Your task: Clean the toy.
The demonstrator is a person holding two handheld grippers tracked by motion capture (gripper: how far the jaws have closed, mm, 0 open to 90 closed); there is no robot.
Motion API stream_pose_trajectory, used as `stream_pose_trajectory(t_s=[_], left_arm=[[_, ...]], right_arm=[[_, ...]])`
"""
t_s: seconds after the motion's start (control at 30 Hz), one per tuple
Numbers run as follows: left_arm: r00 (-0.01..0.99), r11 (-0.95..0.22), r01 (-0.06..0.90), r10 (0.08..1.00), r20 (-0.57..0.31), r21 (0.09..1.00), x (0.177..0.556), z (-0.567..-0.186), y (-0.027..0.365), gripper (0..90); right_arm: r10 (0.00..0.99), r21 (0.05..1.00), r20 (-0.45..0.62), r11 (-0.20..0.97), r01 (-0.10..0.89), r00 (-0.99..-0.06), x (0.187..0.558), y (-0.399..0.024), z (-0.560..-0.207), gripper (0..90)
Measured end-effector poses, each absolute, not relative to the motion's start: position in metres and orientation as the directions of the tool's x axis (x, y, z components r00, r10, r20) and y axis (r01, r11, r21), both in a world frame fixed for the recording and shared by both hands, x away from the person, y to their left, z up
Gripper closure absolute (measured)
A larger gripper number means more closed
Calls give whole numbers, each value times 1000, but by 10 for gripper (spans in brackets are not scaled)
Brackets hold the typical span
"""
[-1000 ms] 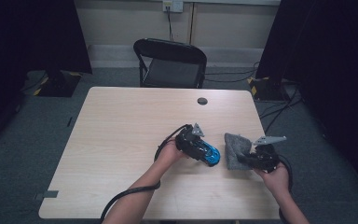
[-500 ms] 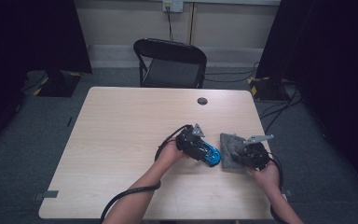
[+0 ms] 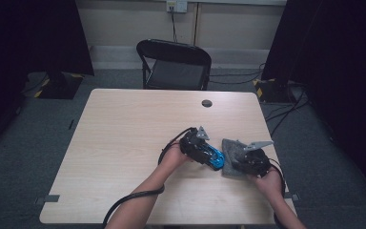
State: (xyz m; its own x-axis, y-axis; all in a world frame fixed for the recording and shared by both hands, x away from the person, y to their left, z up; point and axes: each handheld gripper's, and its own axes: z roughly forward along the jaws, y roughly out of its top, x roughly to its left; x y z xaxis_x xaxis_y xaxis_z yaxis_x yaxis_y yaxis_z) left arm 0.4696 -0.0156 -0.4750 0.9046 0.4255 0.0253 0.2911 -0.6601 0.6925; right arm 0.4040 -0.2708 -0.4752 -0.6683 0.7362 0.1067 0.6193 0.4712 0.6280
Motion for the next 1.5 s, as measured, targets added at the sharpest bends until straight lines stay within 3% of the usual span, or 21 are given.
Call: stream_pose_trajectory(t_s=[0.43,1.5], left_arm=[[905,-660,291,425,25,693,469,-475,-15,178],[905,-660,291,425,25,693,469,-475,-16,177]], right_arm=[[672,631,182,480,609,-718,381,-257,-477,755],[498,624,252,572,533,-830,357,-206,-477,754]])
